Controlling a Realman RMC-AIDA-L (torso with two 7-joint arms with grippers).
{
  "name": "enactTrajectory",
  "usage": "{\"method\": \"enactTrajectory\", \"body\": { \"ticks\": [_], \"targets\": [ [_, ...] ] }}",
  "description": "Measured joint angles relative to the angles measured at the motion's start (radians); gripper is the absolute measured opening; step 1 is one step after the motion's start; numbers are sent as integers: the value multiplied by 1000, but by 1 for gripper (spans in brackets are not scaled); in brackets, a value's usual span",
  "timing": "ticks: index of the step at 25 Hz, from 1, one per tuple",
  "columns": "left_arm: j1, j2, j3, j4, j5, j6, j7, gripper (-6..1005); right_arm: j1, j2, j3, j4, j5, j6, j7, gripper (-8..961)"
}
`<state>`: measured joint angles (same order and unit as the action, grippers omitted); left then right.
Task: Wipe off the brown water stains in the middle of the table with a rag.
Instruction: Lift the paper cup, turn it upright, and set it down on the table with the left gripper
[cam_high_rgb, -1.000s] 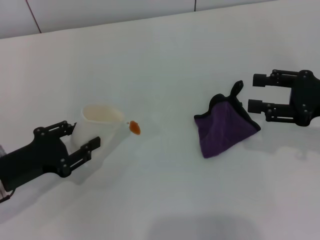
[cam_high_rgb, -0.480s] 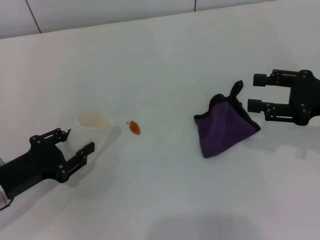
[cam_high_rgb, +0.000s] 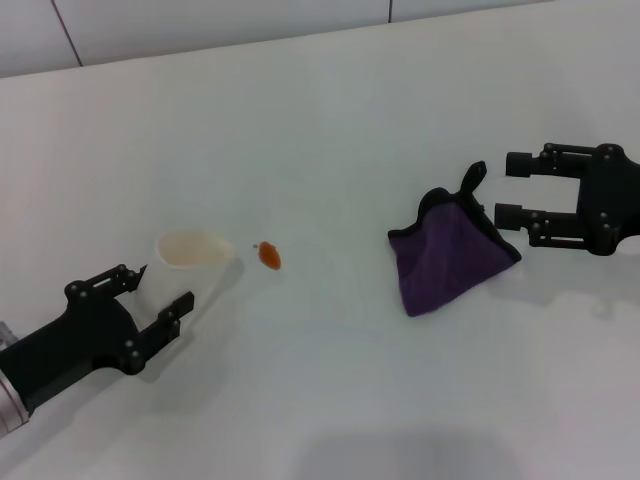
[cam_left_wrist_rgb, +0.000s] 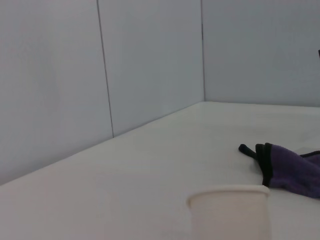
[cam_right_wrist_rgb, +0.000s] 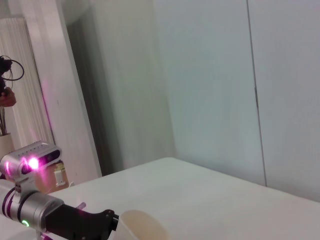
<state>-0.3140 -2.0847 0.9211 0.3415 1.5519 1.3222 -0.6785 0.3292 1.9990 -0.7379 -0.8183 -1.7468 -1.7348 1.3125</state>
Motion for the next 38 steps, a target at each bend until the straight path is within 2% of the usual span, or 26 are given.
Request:
{"method": "enactTrajectory", "body": {
  "ticks": [23,29,30,38],
  "targets": [
    [75,-1,0,-63,-70,31,64,500,-9,1,-2,0,-13,-23,1,708],
    [66,0,6,-63,-65,25,58,571,-15,4,-1,-5,-13,-24,1,708],
    [64,1,7,-63,-64,24,57,779,-15,4,-1,-5,-13,-25,1,708],
    [50,2,7,-59,-53,27,39,892,-14,4,-1,-4,-13,-26,1,708]
  ]
}}
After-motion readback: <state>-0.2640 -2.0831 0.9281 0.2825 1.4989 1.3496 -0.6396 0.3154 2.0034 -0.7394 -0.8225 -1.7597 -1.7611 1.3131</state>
